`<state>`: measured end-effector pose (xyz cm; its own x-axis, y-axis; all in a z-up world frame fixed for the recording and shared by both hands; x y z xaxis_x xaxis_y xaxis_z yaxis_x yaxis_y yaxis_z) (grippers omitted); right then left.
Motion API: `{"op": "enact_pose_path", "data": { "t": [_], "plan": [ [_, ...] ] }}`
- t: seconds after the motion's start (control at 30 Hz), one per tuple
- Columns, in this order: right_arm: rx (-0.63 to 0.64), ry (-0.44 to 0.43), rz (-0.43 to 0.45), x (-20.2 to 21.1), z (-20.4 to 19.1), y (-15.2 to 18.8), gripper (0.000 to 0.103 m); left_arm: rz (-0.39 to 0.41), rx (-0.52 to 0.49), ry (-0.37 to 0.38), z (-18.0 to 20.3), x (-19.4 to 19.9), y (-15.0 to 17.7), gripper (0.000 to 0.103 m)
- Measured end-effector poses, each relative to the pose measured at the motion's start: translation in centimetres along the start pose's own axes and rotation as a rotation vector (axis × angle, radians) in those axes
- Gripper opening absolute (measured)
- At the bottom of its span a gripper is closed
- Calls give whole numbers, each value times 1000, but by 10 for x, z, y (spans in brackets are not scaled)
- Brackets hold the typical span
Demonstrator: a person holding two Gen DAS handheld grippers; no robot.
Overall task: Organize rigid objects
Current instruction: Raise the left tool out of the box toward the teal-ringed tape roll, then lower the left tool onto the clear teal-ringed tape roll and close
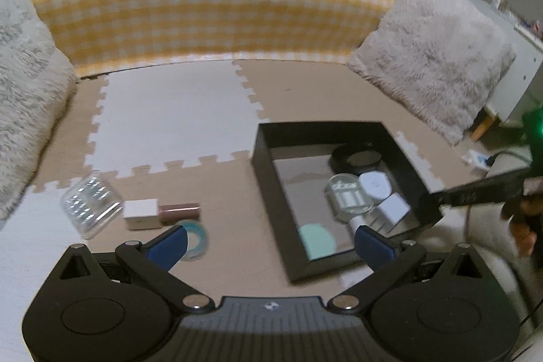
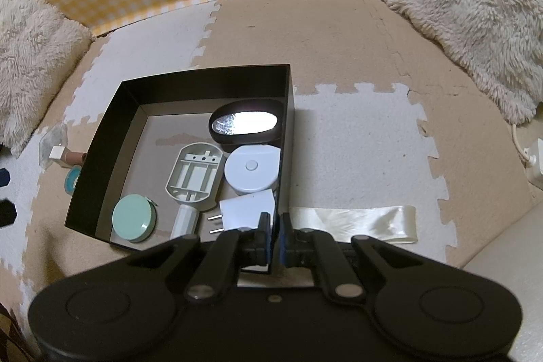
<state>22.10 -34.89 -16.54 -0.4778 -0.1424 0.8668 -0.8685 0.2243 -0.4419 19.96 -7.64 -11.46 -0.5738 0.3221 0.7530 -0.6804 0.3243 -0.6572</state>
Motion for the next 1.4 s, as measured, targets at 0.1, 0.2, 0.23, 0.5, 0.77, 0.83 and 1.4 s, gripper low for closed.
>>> {"op": "enact_pose_path", "data": {
  "t": [0.1, 0.2, 0.23, 0.5, 0.77, 0.83, 1.4],
  "plan": [
    [0, 0, 0, 0, 0, 0, 5, 0, -28, -25, -6, -2, 11, 103],
    [4, 2, -1, 0, -1, 0, 5, -18, -30, -46, -11, -8, 22, 103],
    [5, 3, -1, 0, -1, 0, 5, -22, -32, -54, -13, -11, 25, 103],
    [10, 7, -2, 0, -1, 0, 5, -57, 7, -63, -25, -31, 32, 103],
    [15, 10, -1, 0, -2, 1, 5, -98, 51, -76, -42, -57, 33, 71],
    [17, 11, -1, 0, -2, 1, 5, -103, 57, -91, -48, -66, 35, 68],
    [22, 11, -3, 0, -3, 1, 5, -65, 8, -115, -64, -96, 32, 44]
  ]
}}
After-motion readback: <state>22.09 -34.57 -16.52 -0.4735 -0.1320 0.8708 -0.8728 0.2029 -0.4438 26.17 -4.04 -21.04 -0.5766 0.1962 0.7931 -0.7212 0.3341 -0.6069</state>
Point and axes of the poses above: each gripper's, at about its wrist camera, not at the fingertips, and x roughly against the way its jaws point, z to its right, y to its underside, the point moved 5 cm from there along -x, roughly the way its jaws point, and after that the axes turned 9 degrees about -x, right-handed, at the moved point
